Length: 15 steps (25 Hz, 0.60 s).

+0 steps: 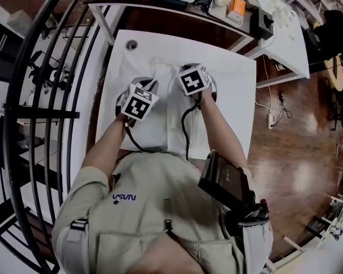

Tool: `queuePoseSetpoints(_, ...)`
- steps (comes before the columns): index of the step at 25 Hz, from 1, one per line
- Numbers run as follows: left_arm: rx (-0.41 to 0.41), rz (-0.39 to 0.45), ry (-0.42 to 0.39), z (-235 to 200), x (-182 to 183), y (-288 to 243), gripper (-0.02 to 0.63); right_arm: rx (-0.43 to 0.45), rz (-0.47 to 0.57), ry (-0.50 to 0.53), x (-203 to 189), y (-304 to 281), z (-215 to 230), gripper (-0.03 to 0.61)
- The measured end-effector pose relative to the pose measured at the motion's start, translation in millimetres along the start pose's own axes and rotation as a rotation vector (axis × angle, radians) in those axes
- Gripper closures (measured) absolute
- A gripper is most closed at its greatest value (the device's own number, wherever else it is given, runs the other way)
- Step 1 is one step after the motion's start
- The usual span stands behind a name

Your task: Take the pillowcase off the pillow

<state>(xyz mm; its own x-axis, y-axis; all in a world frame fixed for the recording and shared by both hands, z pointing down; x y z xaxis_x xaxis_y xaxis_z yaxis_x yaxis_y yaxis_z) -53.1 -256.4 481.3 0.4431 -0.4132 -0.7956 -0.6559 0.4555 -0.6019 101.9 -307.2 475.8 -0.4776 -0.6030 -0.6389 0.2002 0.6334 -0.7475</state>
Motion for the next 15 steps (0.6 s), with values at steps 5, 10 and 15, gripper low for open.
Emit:
queuePoseSetpoints(5, -0.005, 0.204, 0.034, 6.8, 11.2, 63.2, 0.589, -0.146, 0.045, -0.01, -0.5, 33.7, 37.7, 0.569)
queuePoseSetpoints(10, 0.057, 0.276, 0.162, -11.2, -13.3, 113.0, 0.589, -0.263, -0.05, -0.219, -63.1, 66.0, 90.8, 0.571)
queuePoseSetpoints(15, 0.12, 0.229, 0.169, -26.3, -27.6, 79.6, 0.589, -0.222, 0.019, -0.271, -85.8, 59.9, 82.8, 0.571)
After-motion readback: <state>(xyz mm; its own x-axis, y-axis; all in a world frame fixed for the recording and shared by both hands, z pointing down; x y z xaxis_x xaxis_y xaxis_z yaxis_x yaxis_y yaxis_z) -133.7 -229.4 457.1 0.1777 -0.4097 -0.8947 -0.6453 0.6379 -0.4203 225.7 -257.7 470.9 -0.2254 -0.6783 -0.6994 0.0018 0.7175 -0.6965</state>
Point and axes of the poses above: the fingertips, and each gripper's own axes: y backward along the fingers, z to its right, x out of its top, the point moved 8 cm from there along y, backward along the fingers, and after that the axes turned 5 degrees about z, right-handed, at the moved point
